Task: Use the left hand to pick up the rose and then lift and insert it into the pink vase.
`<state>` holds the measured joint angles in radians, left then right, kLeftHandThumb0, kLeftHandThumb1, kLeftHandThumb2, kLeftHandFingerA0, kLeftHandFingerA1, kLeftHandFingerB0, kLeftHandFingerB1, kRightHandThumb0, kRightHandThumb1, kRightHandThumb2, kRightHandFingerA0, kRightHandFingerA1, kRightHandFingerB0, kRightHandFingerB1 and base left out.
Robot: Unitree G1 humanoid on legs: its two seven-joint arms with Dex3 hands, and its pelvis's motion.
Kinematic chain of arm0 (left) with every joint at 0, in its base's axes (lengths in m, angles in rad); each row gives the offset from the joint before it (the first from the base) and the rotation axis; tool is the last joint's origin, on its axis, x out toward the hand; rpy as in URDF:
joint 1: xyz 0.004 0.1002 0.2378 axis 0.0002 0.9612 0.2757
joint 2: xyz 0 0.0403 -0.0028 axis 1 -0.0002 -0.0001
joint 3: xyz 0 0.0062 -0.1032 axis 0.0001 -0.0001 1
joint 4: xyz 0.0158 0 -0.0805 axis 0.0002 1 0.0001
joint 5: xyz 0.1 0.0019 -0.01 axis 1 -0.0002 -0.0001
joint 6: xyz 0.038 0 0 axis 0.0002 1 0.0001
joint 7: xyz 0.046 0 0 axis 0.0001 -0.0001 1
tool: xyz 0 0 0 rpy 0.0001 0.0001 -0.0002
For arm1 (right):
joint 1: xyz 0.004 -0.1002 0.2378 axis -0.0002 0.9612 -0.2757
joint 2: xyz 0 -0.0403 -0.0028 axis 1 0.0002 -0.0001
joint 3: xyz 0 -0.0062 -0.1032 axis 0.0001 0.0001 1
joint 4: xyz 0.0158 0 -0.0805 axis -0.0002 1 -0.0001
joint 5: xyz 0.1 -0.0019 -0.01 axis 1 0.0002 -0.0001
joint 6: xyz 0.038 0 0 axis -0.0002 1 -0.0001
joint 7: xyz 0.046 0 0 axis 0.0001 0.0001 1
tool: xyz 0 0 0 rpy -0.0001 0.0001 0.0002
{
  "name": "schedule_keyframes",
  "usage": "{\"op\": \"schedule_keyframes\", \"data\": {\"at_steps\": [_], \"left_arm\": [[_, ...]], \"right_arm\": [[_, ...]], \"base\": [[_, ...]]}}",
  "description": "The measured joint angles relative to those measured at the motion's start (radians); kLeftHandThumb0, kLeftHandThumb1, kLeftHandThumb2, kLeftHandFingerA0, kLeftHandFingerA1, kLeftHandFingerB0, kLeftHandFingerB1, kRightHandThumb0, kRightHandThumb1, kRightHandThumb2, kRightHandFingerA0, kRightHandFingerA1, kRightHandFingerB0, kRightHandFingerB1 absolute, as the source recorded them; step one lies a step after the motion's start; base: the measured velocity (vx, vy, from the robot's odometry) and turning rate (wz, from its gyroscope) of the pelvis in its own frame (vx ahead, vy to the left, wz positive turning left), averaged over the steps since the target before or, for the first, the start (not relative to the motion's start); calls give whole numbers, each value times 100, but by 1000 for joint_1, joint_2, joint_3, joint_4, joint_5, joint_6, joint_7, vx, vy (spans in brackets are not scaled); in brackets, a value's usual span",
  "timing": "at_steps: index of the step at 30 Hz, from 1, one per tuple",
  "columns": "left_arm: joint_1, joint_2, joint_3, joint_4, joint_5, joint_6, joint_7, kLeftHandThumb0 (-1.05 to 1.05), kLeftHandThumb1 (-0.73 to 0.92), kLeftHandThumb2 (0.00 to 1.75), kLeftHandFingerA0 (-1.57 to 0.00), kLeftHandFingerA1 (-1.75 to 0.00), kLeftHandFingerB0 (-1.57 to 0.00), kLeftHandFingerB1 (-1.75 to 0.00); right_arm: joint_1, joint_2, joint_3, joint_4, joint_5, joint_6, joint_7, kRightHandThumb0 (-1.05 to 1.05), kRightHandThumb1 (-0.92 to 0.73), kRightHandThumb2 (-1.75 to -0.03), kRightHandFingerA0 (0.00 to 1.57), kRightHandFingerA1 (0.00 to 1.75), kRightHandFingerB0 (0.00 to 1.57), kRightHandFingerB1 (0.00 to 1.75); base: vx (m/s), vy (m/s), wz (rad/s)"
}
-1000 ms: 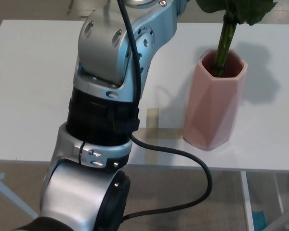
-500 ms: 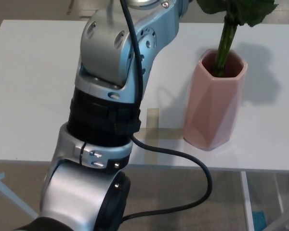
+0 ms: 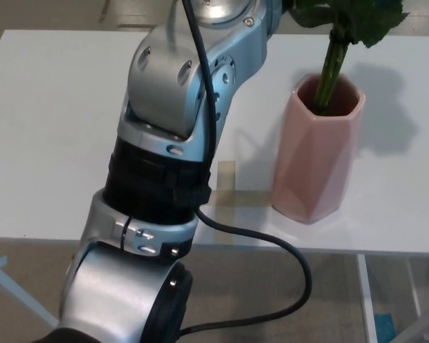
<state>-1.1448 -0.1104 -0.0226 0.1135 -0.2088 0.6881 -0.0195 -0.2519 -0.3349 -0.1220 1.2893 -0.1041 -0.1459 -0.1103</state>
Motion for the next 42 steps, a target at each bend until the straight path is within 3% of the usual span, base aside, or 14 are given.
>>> {"op": "schedule_keyframes", "data": {"at_steps": [42], "left_arm": [[85,4,-64,17,40,-47,-1,-19,82,65,-99,-134,-81,-71]], "right_arm": [[-19,-3,8,-1,-1,3,1,-27,-63,-58,72,44,61,41]], "base": [[0,0,0]]}}
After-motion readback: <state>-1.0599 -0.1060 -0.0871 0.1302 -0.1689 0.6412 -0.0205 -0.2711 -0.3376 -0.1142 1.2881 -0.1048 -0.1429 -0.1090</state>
